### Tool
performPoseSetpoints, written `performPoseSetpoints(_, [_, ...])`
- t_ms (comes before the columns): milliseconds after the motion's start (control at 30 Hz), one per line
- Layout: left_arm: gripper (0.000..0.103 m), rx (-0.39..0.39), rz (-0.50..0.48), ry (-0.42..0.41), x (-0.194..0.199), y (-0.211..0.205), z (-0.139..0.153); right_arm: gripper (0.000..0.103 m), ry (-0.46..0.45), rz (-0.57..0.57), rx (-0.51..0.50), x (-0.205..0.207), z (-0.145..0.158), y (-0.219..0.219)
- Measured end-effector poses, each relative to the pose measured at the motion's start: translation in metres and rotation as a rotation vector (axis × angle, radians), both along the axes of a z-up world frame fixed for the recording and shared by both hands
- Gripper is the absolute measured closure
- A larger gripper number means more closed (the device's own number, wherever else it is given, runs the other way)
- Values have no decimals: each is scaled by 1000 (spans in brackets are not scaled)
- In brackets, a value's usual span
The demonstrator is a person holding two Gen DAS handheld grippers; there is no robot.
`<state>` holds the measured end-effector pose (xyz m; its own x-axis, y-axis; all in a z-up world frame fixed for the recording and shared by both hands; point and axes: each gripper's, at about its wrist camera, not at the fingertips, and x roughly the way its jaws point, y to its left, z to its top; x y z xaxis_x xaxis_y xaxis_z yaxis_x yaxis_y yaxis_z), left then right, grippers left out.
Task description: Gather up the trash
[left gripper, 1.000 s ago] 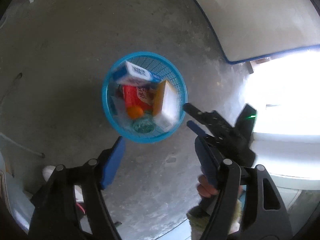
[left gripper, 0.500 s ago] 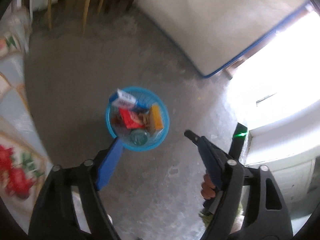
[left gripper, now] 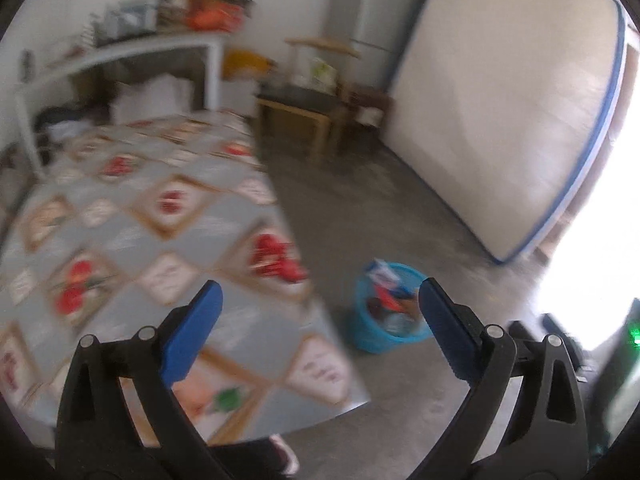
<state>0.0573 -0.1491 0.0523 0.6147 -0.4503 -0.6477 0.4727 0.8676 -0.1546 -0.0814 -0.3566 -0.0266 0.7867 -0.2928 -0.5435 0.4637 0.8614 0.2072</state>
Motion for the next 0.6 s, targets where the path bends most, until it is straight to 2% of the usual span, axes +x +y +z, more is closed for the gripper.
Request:
performPoseSetpoints(100, [8,81,104,-80,-23,18,-6,6,21,-29,-53,-10,10,30])
performPoseSetpoints(167, [8,95,129,-106,-39,33,-12,6,38,-57,-57,-17,13,47])
performPoseSetpoints(300, [8,62,93,-37,-50,53,-26,6,67,-135,-85,-30,14,76])
performPoseSetpoints(400, [8,108,131,-35,-53,54,-39,6,98,-184,-120,-35,12,92])
performPoseSetpoints(600, [8,151,134,81,-57,60,-61,6,165,-209,-130,-38,6,104])
